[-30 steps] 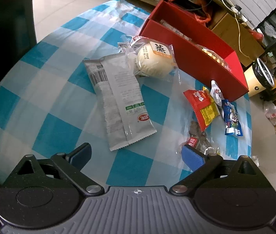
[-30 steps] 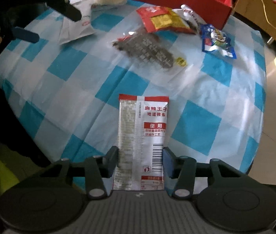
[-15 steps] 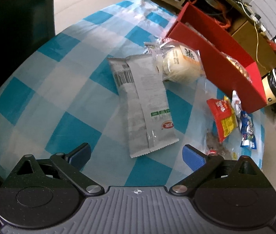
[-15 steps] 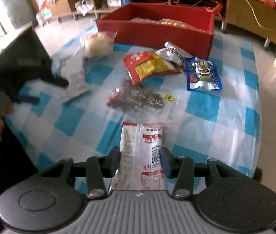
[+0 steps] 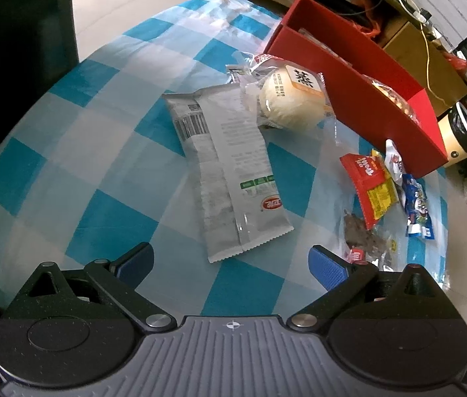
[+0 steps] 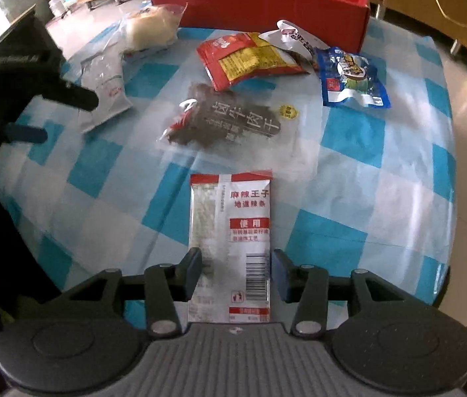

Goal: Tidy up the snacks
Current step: 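Grasp the spicy strip packet with the right tool and lift it, then pass the spicy strip packet from the right tool into the left tool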

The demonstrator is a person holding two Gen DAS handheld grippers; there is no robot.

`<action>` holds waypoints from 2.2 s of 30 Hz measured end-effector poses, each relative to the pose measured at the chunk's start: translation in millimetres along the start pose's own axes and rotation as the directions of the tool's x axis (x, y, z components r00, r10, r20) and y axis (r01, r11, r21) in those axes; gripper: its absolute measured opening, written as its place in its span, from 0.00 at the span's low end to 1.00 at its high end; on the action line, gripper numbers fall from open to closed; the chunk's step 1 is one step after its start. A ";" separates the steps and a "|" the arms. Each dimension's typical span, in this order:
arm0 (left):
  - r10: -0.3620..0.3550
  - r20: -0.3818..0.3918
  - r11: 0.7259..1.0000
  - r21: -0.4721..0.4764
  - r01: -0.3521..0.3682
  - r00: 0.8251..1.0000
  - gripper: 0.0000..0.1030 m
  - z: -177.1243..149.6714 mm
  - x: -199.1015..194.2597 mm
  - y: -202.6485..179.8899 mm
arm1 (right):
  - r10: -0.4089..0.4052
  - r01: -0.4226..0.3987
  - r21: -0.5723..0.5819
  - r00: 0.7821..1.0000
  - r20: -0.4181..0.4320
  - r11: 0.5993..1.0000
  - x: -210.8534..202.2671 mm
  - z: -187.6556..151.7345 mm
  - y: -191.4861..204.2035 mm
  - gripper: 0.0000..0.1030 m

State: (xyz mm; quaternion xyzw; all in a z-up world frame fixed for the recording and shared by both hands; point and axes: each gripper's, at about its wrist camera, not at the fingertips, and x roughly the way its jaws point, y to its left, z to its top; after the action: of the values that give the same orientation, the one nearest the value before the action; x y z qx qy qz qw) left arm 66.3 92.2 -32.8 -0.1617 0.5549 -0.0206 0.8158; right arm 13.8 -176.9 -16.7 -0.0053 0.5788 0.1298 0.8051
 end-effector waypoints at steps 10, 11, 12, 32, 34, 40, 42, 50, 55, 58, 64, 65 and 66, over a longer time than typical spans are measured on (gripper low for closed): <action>-0.041 0.006 0.999 -0.007 0.041 0.999 0.98 0.5 -5.6 -0.1 | -0.006 -0.001 -0.084 0.997 -0.077 0.996 12.2 0.8 25.5 0.63; -0.042 0.008 0.999 -0.005 0.042 0.999 0.98 0.4 -6.3 -0.3 | -0.034 0.024 -0.119 0.996 -0.083 0.993 12.2 -0.3 30.3 0.57; -0.043 0.010 0.999 -0.003 0.043 0.999 0.98 0.3 -6.6 -0.6 | -0.060 0.046 -0.161 0.995 -0.085 0.986 11.9 -2.5 34.6 0.54; -0.017 -0.014 1.000 0.008 0.017 1.000 0.99 -2.1 2.1 -4.3 | 0.065 -0.064 0.038 0.998 -0.015 0.997 -30.1 5.9 -20.8 0.11; -0.018 -0.017 1.000 0.008 0.018 1.000 0.99 -2.6 2.3 -4.8 | 0.087 -0.085 0.039 0.996 -0.038 0.996 -23.3 1.8 -13.5 0.23; -0.049 -0.018 0.999 0.007 0.049 0.999 0.99 -2.3 -1.8 -5.8 | 0.005 -0.014 -0.093 0.995 -0.099 0.996 4.7 -10.7 38.2 0.69; -0.065 -0.015 0.998 0.000 0.065 0.998 0.99 -2.2 -4.9 -3.4 | -0.052 0.038 -0.127 0.993 -0.103 0.991 16.1 -13.7 45.8 0.82; -0.131 -0.017 0.991 -0.038 0.130 0.991 0.99 1.5 -9.6 2.0 | -0.120 0.082 -0.178 0.968 -0.219 0.981 42.9 -4.8 62.7 1.00; -0.143 -0.010 0.988 -0.061 0.142 0.990 1.00 3.4 -11.3 6.4 | -0.057 0.027 -0.163 0.982 -0.179 0.986 26.6 -7.9 39.6 0.61; -0.149 -0.010 0.987 -0.068 0.148 0.989 1.00 3.9 -11.3 5.4 | -0.114 0.075 -0.217 0.978 -0.175 0.973 23.8 -12.7 42.9 0.48; -0.117 -0.008 0.992 -0.036 0.117 0.993 1.00 1.2 -9.3 1.2 | -0.055 0.036 -0.163 0.992 -0.115 0.986 0.5 -8.0 26.2 0.41; -0.117 -0.011 0.992 -0.042 0.117 0.993 1.00 1.2 -8.3 2.3 | -0.044 0.030 -0.146 0.994 -0.097 0.989 -5.4 -7.4 21.1 0.41; -0.116 -0.015 0.992 -0.046 0.115 0.993 1.00 1.0 -7.2 3.1 | -0.032 0.022 -0.123 0.996 -0.080 0.992 -10.2 -6.5 14.5 0.41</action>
State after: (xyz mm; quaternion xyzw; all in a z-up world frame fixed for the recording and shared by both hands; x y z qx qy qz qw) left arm 64.1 96.9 -26.9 -0.2119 0.5521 -0.0567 0.8044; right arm 1.6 -166.0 -7.3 -0.0675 0.6023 0.1537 0.7804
